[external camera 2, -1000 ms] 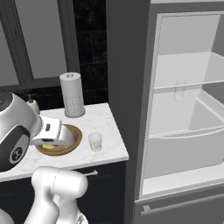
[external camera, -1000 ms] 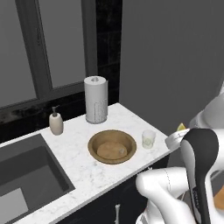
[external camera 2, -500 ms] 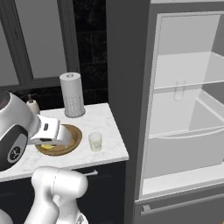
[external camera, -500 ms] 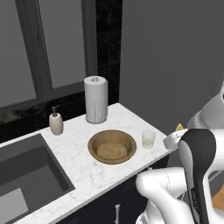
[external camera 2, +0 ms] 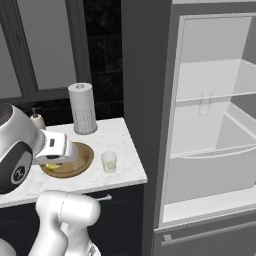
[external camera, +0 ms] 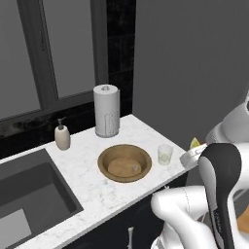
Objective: Grab a lemon wedge from the fridge and one ice cube from the ice bowl, and put them in the glass of lemonade.
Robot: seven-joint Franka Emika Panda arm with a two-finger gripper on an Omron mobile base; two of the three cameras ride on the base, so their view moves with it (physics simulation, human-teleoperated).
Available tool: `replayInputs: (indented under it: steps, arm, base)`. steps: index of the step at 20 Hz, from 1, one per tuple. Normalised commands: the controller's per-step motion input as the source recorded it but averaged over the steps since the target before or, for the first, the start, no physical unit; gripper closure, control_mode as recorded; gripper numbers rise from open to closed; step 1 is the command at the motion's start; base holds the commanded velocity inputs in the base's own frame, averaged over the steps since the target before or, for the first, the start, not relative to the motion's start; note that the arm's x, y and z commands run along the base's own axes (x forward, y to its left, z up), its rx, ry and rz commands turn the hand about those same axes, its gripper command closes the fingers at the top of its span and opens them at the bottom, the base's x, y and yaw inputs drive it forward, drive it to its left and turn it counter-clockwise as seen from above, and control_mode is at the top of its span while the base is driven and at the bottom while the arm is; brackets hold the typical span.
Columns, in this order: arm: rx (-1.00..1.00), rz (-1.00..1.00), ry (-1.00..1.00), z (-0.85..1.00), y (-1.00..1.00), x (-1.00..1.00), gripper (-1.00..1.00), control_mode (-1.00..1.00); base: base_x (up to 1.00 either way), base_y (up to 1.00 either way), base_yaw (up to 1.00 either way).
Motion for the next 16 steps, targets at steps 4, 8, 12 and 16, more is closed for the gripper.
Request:
replayInputs:
  steps: [4,8,12,16]
  arm:
    - [-0.25,0.36,0.01,0.00,0.20,0.03,1.00,-1.00]
    - [-0.41,0.32,0.11,0.00,0.17,0.00,1.00,-1.00]
    - [-0.48,0.38,0.01,0.04,0.01,0.00,1.00,-1.00]
    - [-0.43,0.40,0.03,0.14,0.00,0.02,1.00,-1.00]
  base:
    - [0.00,0.00,0.00]
    - [0.00,0.00,0.00]
    - [0.00,0.00,0.00]
    - [0.00,0.00,0.00]
